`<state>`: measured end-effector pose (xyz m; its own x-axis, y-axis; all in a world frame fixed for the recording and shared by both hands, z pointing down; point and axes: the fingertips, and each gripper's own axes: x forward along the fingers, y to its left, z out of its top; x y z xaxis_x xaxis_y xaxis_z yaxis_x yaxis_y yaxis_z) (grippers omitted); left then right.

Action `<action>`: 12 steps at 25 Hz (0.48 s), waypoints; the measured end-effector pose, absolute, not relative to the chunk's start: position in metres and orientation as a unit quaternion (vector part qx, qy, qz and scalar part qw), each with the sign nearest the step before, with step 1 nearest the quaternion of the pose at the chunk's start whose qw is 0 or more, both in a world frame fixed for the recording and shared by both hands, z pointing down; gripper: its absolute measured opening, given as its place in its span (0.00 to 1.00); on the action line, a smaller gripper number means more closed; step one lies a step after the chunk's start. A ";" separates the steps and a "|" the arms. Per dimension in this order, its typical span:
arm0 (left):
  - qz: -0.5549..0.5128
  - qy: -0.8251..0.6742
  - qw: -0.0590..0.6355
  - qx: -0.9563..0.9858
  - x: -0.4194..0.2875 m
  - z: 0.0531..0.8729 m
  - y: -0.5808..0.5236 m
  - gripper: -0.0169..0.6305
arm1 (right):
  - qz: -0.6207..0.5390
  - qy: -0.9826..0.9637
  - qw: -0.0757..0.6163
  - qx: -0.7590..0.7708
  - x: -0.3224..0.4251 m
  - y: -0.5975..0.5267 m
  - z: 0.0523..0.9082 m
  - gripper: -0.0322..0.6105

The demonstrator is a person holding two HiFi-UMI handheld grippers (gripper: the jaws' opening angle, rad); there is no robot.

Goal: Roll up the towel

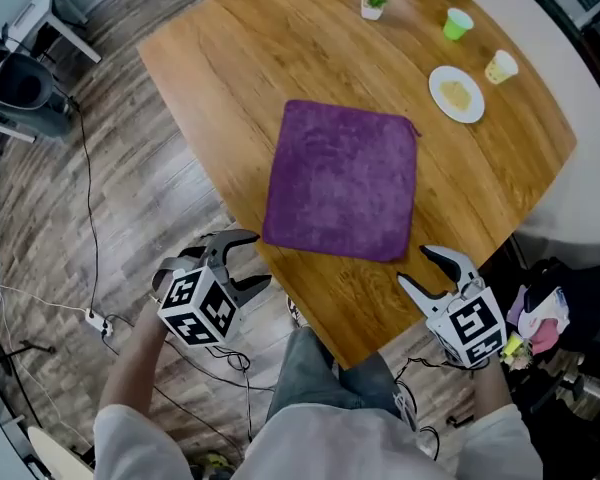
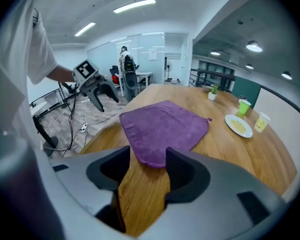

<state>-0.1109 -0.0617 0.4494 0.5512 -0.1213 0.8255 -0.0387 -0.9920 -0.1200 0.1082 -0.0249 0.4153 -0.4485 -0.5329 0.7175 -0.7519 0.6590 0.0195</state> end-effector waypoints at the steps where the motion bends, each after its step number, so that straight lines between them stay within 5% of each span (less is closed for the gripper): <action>1: -0.487 0.032 0.063 -0.871 -0.113 0.453 -0.064 0.46 | 0.150 -0.841 0.368 0.368 0.105 -0.023 0.419 0.40; 12: -0.546 -0.063 0.160 -0.820 -0.118 0.482 -0.082 0.33 | 0.101 -0.840 0.471 0.249 0.094 -0.020 0.449 0.34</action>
